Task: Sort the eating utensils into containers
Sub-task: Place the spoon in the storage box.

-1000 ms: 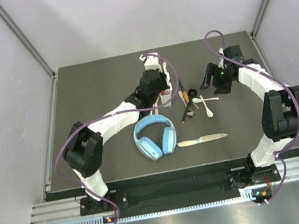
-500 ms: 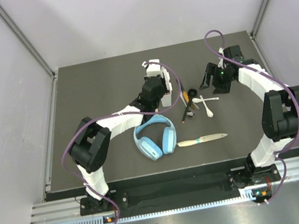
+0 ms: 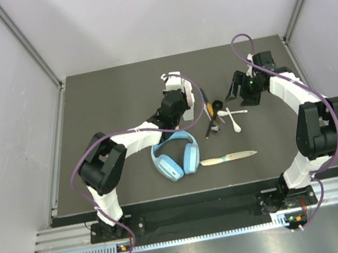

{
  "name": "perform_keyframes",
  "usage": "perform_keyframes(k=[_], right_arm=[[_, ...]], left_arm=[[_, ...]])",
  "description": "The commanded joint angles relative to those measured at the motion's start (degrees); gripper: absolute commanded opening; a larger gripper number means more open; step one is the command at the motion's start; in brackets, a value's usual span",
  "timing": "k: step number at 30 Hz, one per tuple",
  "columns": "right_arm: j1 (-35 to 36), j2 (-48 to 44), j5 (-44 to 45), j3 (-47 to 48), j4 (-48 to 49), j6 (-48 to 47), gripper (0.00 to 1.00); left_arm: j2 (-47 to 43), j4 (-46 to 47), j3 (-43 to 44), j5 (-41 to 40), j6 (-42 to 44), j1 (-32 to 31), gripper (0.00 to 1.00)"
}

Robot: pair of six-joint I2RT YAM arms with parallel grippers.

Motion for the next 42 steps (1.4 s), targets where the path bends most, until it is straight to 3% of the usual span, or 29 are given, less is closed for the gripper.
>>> perform_keyframes(k=[1, 13, 29, 33, 38, 42], right_arm=[[0.09, -0.59, -0.38, -0.65, 3.11, -0.08, 0.72], [0.0, 0.82, -0.29, -0.39, 3.03, 0.01, 0.72], [0.0, 1.26, 0.76, 0.67, 1.36, -0.43, 0.72], [0.0, 1.26, 0.76, 0.49, 0.83, -0.34, 0.72], [0.0, 1.08, 1.02, 1.02, -0.84, -0.08, 0.72], [-0.08, 1.61, 1.81, 2.07, -2.59, -0.08, 0.72]], left_arm=[[0.62, 2.01, -0.23, -0.53, -0.67, -0.22, 0.02], [-1.84, 0.61, -2.34, -1.94, -0.49, -0.22, 0.29], [-10.1, -3.08, -0.94, -5.19, 0.91, -0.04, 0.44], [-13.52, -6.85, 2.31, -5.45, 1.0, 1.09, 0.5], [-17.57, -19.56, 4.34, -4.58, -4.0, 4.96, 0.53], [-21.08, -25.22, 1.02, -3.79, -6.37, 8.56, 0.53]])
